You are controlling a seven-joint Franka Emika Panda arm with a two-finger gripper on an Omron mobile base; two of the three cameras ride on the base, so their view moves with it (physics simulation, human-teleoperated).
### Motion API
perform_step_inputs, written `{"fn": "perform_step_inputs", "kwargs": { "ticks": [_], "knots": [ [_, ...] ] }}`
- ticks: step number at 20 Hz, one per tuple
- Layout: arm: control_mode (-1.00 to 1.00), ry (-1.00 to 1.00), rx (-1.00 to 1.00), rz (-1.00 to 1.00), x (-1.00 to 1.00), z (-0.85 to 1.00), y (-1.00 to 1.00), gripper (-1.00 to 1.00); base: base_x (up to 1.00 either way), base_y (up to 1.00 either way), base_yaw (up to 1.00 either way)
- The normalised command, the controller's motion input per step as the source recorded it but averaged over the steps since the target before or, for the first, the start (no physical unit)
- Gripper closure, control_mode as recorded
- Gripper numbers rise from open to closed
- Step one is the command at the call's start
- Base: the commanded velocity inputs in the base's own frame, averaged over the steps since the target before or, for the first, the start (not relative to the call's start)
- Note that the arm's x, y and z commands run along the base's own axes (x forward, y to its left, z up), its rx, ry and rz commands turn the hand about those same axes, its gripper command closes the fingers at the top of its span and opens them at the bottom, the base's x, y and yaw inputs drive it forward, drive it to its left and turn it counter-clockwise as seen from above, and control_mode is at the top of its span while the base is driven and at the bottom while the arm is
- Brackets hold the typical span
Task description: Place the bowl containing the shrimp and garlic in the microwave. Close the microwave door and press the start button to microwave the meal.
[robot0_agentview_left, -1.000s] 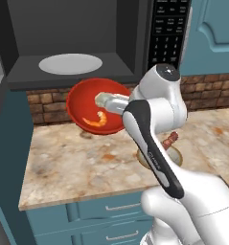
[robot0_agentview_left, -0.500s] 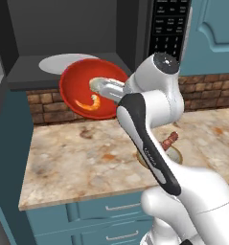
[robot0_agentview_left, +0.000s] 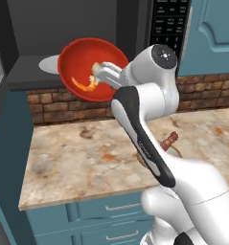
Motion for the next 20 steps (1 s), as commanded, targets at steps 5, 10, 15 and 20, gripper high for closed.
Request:
{"fn": "perform_step_inputs", "kwargs": {
  "ticks": [5, 10, 15, 20],
  "knots": [
    [-1.0, 0.05, 0.11, -0.09, 0.36, 0.3, 0.02, 1.0, 0.0, 0.0, 0.0],
    [-1.0, 0.08, 0.06, -0.08, 0.27, 0.31, 0.17, 1.0, 0.0, 0.0, 0.0],
    [-1.0, 0.08, 0.02, -0.05, 0.29, 0.17, 0.22, 1.0, 0.0, 0.0, 0.0],
    [-1.0, 0.03, 0.01, -0.03, 0.36, 0.07, 0.16, 1.0, 0.0, 0.0, 0.0]
  ]
}}
